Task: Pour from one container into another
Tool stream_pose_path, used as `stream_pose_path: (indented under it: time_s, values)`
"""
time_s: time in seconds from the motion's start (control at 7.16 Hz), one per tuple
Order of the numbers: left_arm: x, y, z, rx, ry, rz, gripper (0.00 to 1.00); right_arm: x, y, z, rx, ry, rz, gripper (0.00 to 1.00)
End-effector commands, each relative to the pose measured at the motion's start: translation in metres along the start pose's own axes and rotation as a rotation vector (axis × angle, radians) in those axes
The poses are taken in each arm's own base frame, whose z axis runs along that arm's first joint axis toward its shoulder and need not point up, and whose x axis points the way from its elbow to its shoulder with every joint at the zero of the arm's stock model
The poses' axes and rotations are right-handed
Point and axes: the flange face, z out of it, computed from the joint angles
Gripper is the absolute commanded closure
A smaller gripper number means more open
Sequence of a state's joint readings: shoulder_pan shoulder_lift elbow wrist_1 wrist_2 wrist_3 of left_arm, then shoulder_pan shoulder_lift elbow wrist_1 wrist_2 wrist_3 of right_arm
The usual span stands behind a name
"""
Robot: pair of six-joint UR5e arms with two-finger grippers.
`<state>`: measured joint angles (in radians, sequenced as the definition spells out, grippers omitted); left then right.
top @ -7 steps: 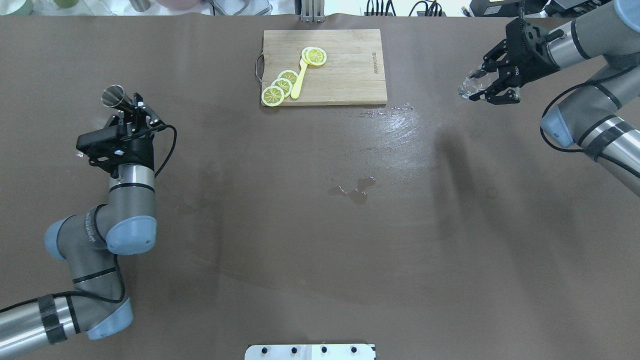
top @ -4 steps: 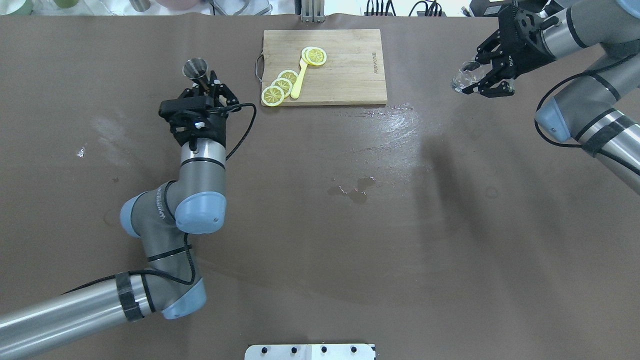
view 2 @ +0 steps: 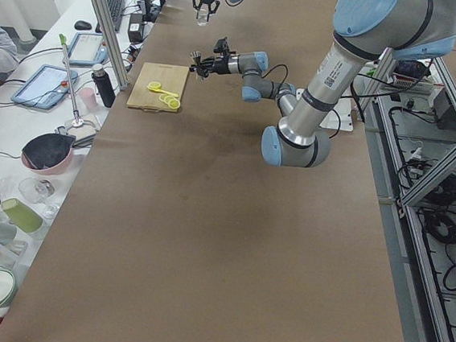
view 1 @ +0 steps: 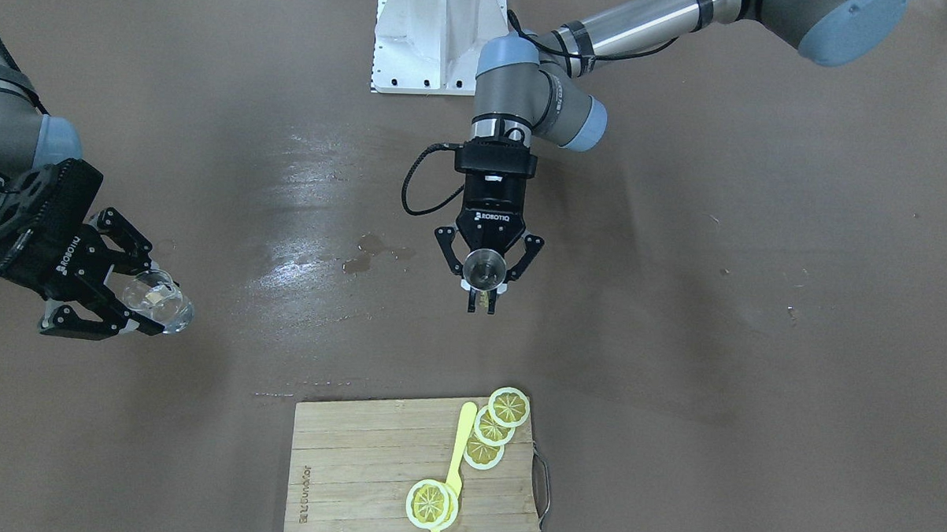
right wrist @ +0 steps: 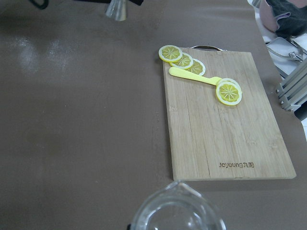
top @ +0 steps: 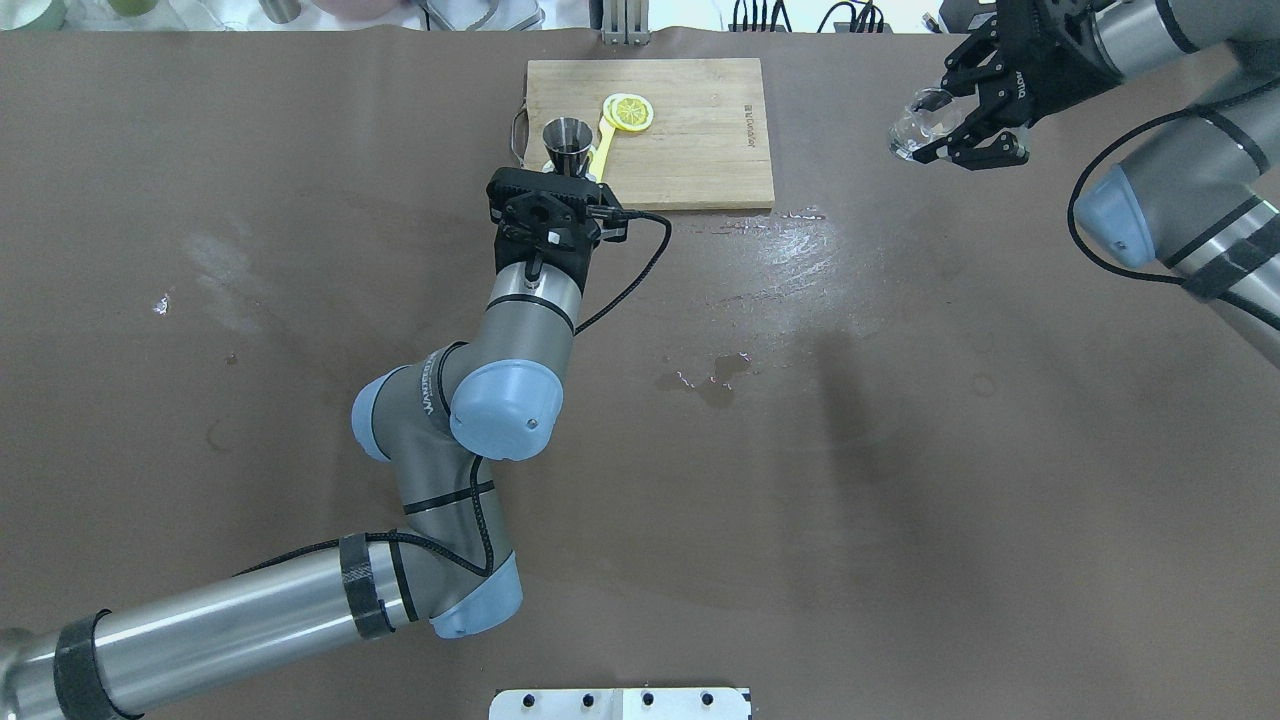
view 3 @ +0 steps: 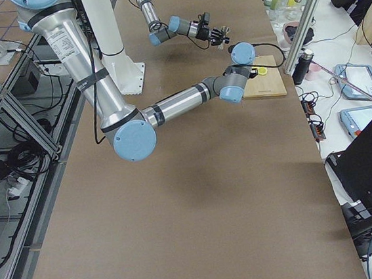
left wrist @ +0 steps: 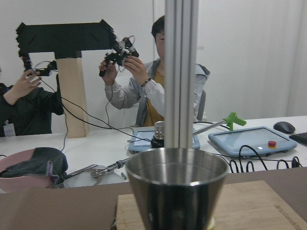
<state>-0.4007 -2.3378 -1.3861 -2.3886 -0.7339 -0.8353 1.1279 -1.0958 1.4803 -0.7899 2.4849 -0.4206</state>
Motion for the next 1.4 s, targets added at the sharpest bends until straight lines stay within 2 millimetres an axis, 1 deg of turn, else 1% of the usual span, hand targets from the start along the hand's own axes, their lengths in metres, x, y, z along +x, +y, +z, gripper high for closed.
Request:
stream_pose_path:
  time_s: [0.0, 0.14, 0.28, 0.42, 0.56, 0.7, 0.84, 0.98, 1.12, 1.26]
  values:
    - [0.046, -0.017, -0.018, -0.041, 0.129, 0.084, 1.00, -0.009, -0.038, -0.020, -0.033, -0.001, -0.009, 1.00]
    - [0.048, -0.016, -0.022, -0.011, 0.170, 0.090, 1.00, -0.013, -0.051, -0.025, -0.054, -0.014, -0.027, 1.00]
    - [0.040, 0.005, -0.021, 0.030, 0.218, 0.040, 1.00, -0.024, -0.063, -0.014, -0.064, -0.011, -0.047, 1.00]
    - [0.040, 0.034, -0.038, 0.058, 0.277, 0.096, 1.00, -0.040, -0.078, 0.001, -0.067, -0.014, -0.067, 1.00]
    - [0.049, 0.045, -0.048, 0.053, 0.300, 0.124, 1.00, -0.044, -0.085, 0.005, -0.072, -0.027, -0.056, 1.00]
    - [0.057, 0.056, -0.059, 0.045, 0.325, 0.115, 1.00, -0.051, -0.098, 0.003, -0.078, -0.034, -0.051, 1.00]
    - [0.055, 0.057, -0.062, 0.056, 0.339, 0.097, 1.00, -0.057, -0.104, 0.013, -0.087, -0.024, -0.064, 1.00]
    - [0.061, 0.067, -0.064, 0.034, 0.358, 0.110, 1.00, -0.068, -0.112, 0.026, -0.105, -0.024, -0.072, 1.00]
    - [0.061, 0.078, -0.060, 0.017, 0.358, 0.128, 1.00, -0.072, -0.120, 0.032, -0.111, -0.037, -0.070, 1.00]
    - [0.065, 0.076, -0.061, 0.007, 0.383, 0.126, 1.00, -0.073, -0.127, 0.035, -0.111, -0.047, -0.070, 1.00]
